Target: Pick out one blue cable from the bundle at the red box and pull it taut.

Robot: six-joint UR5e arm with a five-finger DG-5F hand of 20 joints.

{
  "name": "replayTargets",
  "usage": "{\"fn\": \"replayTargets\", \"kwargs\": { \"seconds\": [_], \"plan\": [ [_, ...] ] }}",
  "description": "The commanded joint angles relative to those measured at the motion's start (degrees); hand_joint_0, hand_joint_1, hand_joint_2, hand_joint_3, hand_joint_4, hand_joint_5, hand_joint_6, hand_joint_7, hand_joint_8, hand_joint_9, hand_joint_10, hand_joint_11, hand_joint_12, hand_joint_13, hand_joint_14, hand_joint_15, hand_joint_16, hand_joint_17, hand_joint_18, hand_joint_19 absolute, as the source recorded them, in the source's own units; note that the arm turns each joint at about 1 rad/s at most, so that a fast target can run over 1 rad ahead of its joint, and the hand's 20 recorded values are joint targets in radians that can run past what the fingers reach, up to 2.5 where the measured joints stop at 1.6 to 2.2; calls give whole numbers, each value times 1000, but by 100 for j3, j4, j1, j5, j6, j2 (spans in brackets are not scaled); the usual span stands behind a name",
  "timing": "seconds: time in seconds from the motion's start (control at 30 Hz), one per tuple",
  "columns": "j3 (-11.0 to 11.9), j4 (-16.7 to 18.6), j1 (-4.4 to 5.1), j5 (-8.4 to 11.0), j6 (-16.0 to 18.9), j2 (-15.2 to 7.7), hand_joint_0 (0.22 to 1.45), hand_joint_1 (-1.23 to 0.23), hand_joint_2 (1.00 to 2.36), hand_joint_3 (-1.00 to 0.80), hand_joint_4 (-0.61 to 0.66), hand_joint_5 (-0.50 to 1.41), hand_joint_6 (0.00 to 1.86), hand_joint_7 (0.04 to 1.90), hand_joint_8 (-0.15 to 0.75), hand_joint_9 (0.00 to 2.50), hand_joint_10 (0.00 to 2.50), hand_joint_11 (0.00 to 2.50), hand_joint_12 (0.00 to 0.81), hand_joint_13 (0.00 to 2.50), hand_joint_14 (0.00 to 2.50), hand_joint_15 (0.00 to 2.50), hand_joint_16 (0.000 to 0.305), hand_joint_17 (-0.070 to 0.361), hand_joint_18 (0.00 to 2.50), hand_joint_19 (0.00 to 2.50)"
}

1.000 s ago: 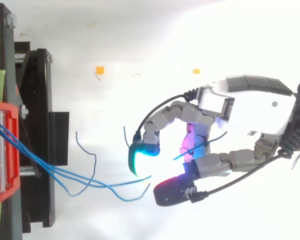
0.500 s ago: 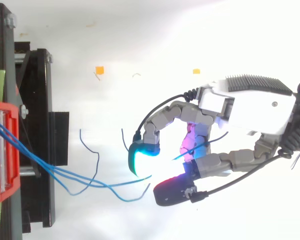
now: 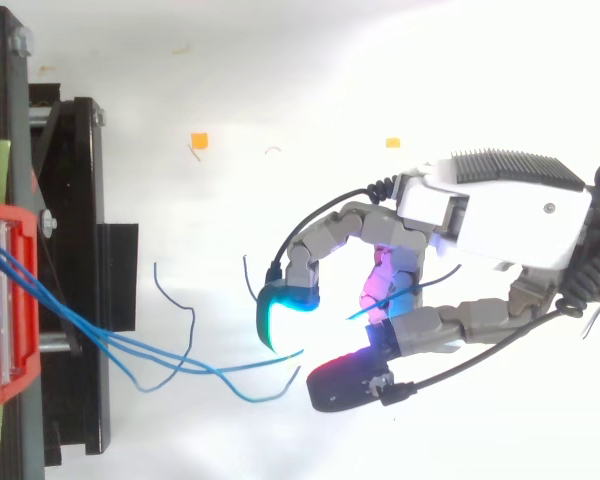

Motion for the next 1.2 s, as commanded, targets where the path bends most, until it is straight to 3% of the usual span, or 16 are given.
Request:
{"fn": "replayTargets", "kwargs": {
  "seconds": [0.0,1.17],
  "plan": [
    [1,0,0,0,0,0,593,-692,1002,-114,-123,-21,878,998,262,1802,3,1621,367,1320,22,1170,57,128,1077,987],
    [1,0,8,0,0,0,602,-699,1008,-130,-110,-29,874,980,267,1733,16,1405,373,1286,24,1093,59,133,994,891]
  ]
}}
